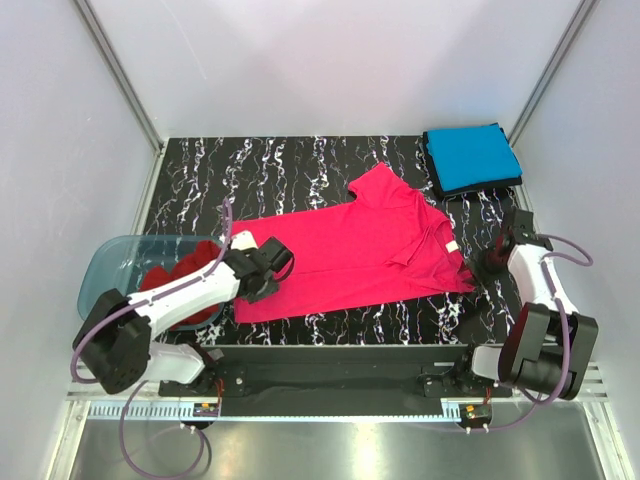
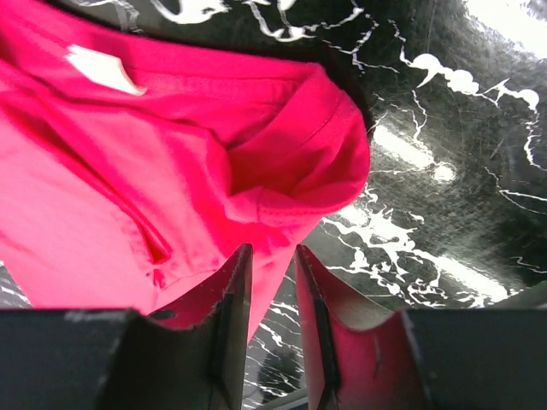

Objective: Fold and stack the t-shirts
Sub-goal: Fold the tshirt

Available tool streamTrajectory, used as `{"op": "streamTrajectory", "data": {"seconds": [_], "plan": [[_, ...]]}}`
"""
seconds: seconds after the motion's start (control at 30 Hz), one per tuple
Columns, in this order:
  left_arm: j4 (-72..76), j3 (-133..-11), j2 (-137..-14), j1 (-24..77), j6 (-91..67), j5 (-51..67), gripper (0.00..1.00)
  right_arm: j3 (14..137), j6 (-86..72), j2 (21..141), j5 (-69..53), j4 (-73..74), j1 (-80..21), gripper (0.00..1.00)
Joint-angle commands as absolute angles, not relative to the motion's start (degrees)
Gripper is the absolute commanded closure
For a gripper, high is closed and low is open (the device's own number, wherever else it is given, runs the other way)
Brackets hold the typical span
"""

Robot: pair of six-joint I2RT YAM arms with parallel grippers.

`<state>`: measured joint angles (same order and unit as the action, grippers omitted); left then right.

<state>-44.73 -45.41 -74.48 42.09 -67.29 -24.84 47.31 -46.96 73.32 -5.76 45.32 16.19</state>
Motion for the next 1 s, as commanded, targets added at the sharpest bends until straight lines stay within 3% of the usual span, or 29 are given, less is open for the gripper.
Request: {"op": "streamTrajectory", "data": {"seconds": [0.0,0.2,0.33,0.4,0.47,0.5,0.57,0.97], "plan": [[-42.01,-44.3,-76.54,42.36,-66.45,-25.22,0.65,46.06,-50.97,75.66,-6.6,43.16,16.35,0.66],[-41.49,-43.07,-79.45,42.28,-66.71,-26.45,0.65,45.44,-52.12,78.21,-1.59,41.49,16.35,0.6],[-41.57,-42.02,-80.07,42.28,-66.71,-27.16,0.65,45.35,-51.59,81.64,-0.35,37.71,16.35,0.62],[-41.57,-41.57,-80.16,42.28,-66.88,-28.21,0.65,45.44,-50.02,83.66,1.13,34.48,16.35,0.69],[-41.57,-41.04,-80.68,42.36,-66.71,-28.74,0.65,45.7,-48.96,84.72,3.06,33.32,16.35,0.8],[-41.75,-40.96,-81.03,42.36,-66.53,-28.83,0.65,45.79,-47.3,85.51,3.77,32.35,16.35,0.91],[-41.75,-40.52,-81.82,42.28,-66.53,-28.74,0.65,45.62,-46.41,85.87,5.0,31.99,16.35,1.0],[-43.94,-40.25,-86.13,42.28,-67.32,-31.02,0.66,45.53,-37.79,79.46,14.15,33.05,16.0,1.0]]}}
